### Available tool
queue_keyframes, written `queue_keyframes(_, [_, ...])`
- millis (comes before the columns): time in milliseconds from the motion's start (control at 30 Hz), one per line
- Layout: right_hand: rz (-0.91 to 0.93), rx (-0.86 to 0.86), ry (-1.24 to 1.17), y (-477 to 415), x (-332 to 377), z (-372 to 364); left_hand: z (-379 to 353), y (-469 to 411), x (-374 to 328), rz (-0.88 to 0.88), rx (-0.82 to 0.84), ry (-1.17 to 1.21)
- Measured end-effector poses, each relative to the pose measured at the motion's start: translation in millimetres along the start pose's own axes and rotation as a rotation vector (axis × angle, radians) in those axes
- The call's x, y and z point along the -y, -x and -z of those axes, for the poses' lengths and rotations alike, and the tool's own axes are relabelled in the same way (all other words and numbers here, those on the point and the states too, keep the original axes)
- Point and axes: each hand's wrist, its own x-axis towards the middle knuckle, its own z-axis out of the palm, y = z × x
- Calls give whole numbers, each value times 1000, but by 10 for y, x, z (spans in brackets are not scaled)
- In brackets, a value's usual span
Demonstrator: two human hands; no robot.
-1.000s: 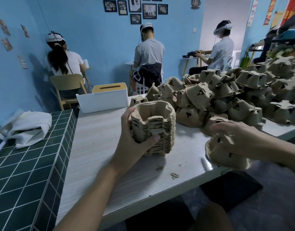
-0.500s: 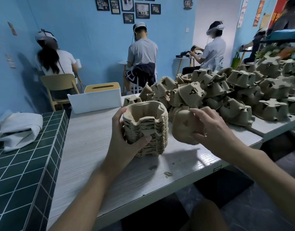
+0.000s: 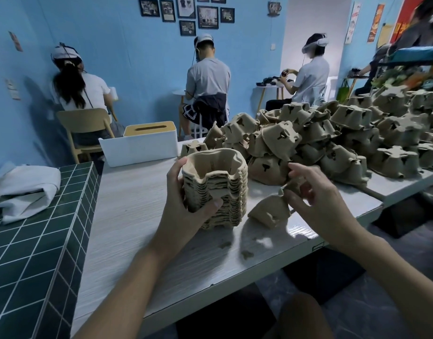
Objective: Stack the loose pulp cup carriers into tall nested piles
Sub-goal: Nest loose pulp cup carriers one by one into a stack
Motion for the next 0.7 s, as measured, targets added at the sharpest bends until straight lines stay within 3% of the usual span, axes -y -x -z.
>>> queue_keyframes(133, [-54, 86, -93, 0, -50, 31, -4, 6, -18, 18, -5, 16])
queue_keyframes(300, [-194, 219, -404, 7, -70, 228, -9, 4, -27, 31, -9, 37])
queue_keyframes(400, [-210, 291, -442, 22, -101, 303, -3, 17, -60, 30, -4, 31])
queue_keyframes(700, [-24, -69, -450, -207, 384, 278, 151, 95, -104, 18, -1, -34])
